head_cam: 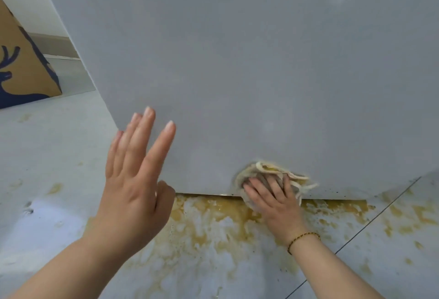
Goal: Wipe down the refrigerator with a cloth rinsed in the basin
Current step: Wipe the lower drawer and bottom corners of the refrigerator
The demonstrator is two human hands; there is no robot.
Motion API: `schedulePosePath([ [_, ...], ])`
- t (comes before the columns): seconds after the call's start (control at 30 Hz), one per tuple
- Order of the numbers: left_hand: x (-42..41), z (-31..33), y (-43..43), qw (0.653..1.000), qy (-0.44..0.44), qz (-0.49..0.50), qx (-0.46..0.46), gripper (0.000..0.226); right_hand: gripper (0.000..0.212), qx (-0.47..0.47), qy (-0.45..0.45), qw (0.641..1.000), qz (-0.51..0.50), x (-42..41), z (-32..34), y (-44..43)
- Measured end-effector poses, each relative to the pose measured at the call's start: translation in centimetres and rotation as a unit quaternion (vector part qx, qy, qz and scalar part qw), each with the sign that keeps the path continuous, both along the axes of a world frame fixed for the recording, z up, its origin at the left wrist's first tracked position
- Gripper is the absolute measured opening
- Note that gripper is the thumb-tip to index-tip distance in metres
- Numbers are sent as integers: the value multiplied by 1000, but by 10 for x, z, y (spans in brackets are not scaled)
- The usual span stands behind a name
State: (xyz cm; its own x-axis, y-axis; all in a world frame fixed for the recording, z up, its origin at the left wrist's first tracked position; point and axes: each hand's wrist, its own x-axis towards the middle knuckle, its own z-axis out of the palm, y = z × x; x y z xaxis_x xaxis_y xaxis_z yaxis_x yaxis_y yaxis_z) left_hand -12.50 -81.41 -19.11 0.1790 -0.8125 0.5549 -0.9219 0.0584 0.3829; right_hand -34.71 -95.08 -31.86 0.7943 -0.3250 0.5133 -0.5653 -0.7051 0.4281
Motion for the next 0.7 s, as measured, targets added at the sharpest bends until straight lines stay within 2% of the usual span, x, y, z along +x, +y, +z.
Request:
schedulePosePath([
  [0.1,-26,-9,-12,998,-35,-30,46,70,57,66,-201,976,-51,26,6,10],
  [0.17,-38,-16,-15,995,-46,-36,76,71,64,156,-320,928,-109,51,4,29],
  [0.2,-40,-19,-17,994,-52,-36,87,71,66,226,-405,874,-143,62,8,38],
  [0.23,-40,-21,-18,993,-56,-32,95,72,68,316,-498,789,-173,72,17,45],
  [0.27,-38,-22,-19,993,-58,-28,101,72,70,396,-575,688,-198,80,28,49],
  [0.3,-35,-22,-19,992,-57,-27,107,72,70,445,-630,600,-212,84,36,49],
  [0.33,-32,-22,-19,992,-56,-28,111,72,68,463,-665,540,-226,87,43,47],
  [0.43,-27,-22,-19,989,-80,-30,117,70,67,474,-743,399,-252,81,55,31],
  [0.5,-27,-22,-19,989,-91,-26,117,68,64,473,-779,317,-263,68,54,16],
  [0.53,-28,-22,-19,989,-90,-24,114,68,63,462,-797,289,-261,56,51,7],
  [0.6,-29,-22,-19,989,-85,-25,117,68,61,436,-826,247,-257,22,41,-15],
  [0.67,-29,-22,-19,989,-82,-27,122,68,58,461,-822,204,-264,-18,35,-33],
  [0.7,-30,-22,-19,988,-84,-27,127,68,56,479,-812,197,-268,-37,36,-40],
])
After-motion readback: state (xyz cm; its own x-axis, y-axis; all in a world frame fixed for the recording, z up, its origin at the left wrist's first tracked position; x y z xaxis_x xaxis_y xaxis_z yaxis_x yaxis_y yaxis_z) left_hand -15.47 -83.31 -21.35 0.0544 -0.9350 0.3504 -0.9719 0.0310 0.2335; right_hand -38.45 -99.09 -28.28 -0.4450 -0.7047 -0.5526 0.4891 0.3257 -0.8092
